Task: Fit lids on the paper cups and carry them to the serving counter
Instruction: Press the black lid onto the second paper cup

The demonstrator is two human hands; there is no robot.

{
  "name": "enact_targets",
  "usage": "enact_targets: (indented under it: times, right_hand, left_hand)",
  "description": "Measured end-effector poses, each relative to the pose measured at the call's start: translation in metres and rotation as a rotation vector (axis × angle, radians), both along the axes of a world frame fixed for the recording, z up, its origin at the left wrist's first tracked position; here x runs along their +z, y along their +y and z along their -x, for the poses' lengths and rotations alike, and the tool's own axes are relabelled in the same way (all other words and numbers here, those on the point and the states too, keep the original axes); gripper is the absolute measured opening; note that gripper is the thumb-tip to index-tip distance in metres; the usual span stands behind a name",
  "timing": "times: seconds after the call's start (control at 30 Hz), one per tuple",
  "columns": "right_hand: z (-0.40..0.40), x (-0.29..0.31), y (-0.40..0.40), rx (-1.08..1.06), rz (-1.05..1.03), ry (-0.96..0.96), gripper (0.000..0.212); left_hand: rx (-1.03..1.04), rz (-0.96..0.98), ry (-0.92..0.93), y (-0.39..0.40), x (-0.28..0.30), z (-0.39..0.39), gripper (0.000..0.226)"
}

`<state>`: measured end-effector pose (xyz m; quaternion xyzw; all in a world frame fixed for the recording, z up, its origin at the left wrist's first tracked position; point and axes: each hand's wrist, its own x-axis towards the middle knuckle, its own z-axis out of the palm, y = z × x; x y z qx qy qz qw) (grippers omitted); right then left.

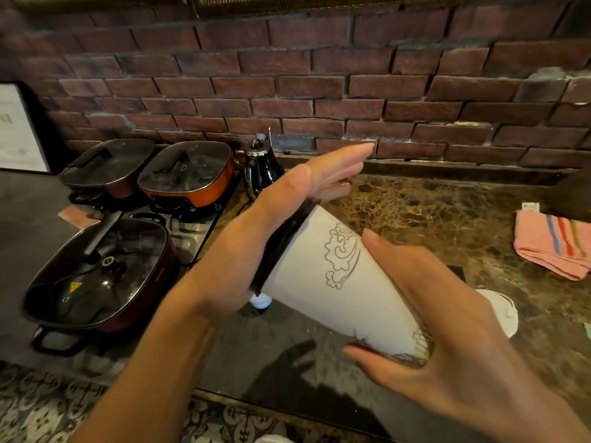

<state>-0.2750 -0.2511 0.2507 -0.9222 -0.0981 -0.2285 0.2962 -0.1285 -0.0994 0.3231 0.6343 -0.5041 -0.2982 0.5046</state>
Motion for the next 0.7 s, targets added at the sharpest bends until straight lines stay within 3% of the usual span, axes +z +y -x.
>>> enact_targets:
  times: [0.03,0.07,0.1,0.13,0.17,0.3,0.43,0.5,0.6,0.63,0.7]
  right_hand:
    - [-0.002,-0.003,0.001,0.003,-0.013,0.016,0.099]
    - [-0.005,-0.006,0.000,0.002,-0.023,0.024,0.100]
    - [-0.008,-0.009,-0.001,-0.003,-0.033,0.018,0.100]
    - [-0.011,-0.011,-0.002,-0.013,-0.042,-0.001,0.099]
    - [-0.013,-0.013,-0.004,-0.026,-0.055,-0.027,0.099]
    - [-0.016,-0.017,-0.006,-0.065,-0.078,-0.137,0.096]
    - [-0.014,-0.020,0.001,-0.108,-0.136,-0.069,0.094]
    - [-0.011,-0.019,0.003,-0.128,-0.389,0.060,0.088]
    - [-0.013,-0.020,-0.002,0.199,-1.138,0.395,0.067]
    - [-0.013,-0.022,-0.005,0.281,-1.299,0.477,0.065]
    - [-0.014,-0.024,-0.011,0.318,-1.419,0.497,0.074]
  left_hand:
    - [0.043,-0.012,-0.018,0.002,-0.004,-0.003,0.093]
    - [0.077,-0.021,0.010,0.003,-0.004,-0.003,0.126]
    - [0.160,0.056,0.022,0.009,-0.013,-0.005,0.070]
    - [0.285,0.167,0.034,0.008,-0.016,-0.005,0.051]
    - [0.440,0.235,-0.050,0.011,-0.021,-0.003,0.046]
    - [0.544,0.312,-0.181,0.012,-0.043,0.000,0.045]
    - [0.532,0.339,-0.034,0.003,-0.052,0.001,0.046]
    - [0.525,0.341,0.035,0.001,-0.056,-0.001,0.047]
    - [0.506,0.357,0.050,-0.002,-0.061,-0.001,0.047]
    - [0.508,0.368,0.047,-0.003,-0.063,0.000,0.045]
    - [0.547,0.385,0.055,-0.008,-0.064,0.000,0.043]
